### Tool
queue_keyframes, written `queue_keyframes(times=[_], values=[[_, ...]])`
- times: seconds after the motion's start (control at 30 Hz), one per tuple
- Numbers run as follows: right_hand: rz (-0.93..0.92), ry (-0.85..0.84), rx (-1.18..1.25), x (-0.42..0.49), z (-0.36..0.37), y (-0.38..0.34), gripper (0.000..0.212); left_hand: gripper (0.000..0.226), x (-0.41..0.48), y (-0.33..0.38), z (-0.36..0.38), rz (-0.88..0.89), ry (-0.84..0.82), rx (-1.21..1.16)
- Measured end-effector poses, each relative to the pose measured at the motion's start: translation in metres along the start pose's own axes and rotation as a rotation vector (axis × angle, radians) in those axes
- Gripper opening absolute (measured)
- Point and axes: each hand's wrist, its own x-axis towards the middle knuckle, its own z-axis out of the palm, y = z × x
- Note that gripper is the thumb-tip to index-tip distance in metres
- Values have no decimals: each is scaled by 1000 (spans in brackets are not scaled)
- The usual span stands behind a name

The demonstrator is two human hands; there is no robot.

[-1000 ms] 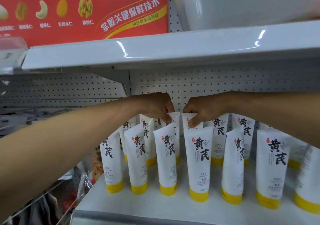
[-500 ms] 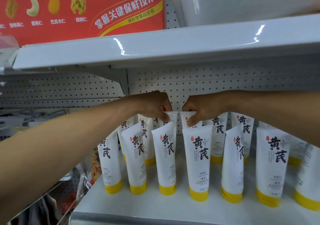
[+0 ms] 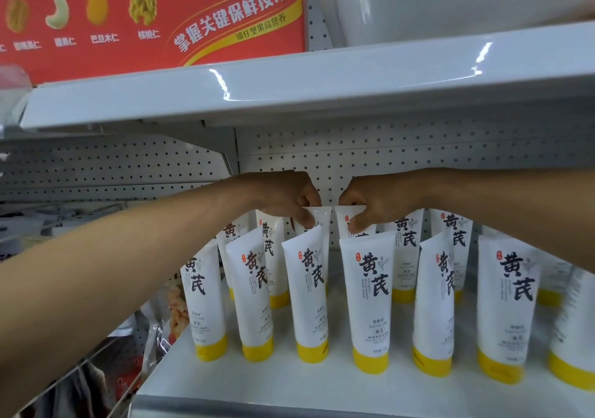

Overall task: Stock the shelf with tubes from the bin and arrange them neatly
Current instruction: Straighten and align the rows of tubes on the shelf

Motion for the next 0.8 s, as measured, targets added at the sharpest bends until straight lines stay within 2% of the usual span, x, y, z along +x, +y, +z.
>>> queue_keyframes(times=[0.43, 0.6, 0.8], values=[[17, -35, -38, 0, -5, -6, 12, 21, -8, -2, -7, 15, -43, -14], [24, 49, 21, 2, -13, -11, 36, 27, -35, -23, -38, 0, -1, -106], [8, 16, -14, 23, -17, -32, 41, 35, -44, -44, -33, 19, -111, -151]])
